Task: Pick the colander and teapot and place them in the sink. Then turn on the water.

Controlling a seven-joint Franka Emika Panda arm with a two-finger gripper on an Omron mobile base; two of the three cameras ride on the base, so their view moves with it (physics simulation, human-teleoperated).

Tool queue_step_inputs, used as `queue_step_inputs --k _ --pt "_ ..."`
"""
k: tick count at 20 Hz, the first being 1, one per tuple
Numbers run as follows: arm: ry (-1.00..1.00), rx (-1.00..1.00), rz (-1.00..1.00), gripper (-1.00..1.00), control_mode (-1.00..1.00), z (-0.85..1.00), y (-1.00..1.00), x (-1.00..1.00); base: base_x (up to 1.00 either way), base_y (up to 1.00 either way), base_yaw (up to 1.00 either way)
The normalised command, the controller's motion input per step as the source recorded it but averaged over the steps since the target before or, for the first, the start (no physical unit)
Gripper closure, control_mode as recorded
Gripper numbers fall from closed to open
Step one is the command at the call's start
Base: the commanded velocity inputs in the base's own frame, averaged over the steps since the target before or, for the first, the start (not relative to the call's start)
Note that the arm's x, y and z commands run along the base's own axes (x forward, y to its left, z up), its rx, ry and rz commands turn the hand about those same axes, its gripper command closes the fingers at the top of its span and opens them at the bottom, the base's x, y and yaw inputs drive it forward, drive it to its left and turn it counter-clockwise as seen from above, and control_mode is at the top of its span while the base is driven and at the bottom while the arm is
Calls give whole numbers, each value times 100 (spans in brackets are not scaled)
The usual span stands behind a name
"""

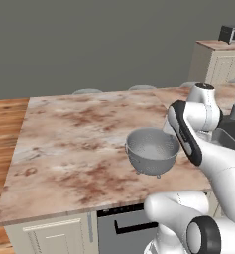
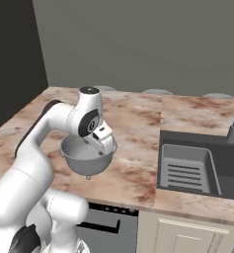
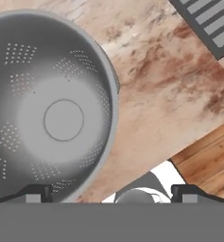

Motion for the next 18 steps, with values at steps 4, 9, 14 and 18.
queue_step_inputs --k 4,9,14,18 --pt "0 1 -1 -100 -100 -24 -6 12 0 0 0" --pt "0 0 -2 -100 -100 -27 0 2 0 0 0" --pt "0 0 -2 -100 -100 -29 0 11 0 0 0" --pt "0 0 -2 -100 -100 -25 0 13 0 0 0"
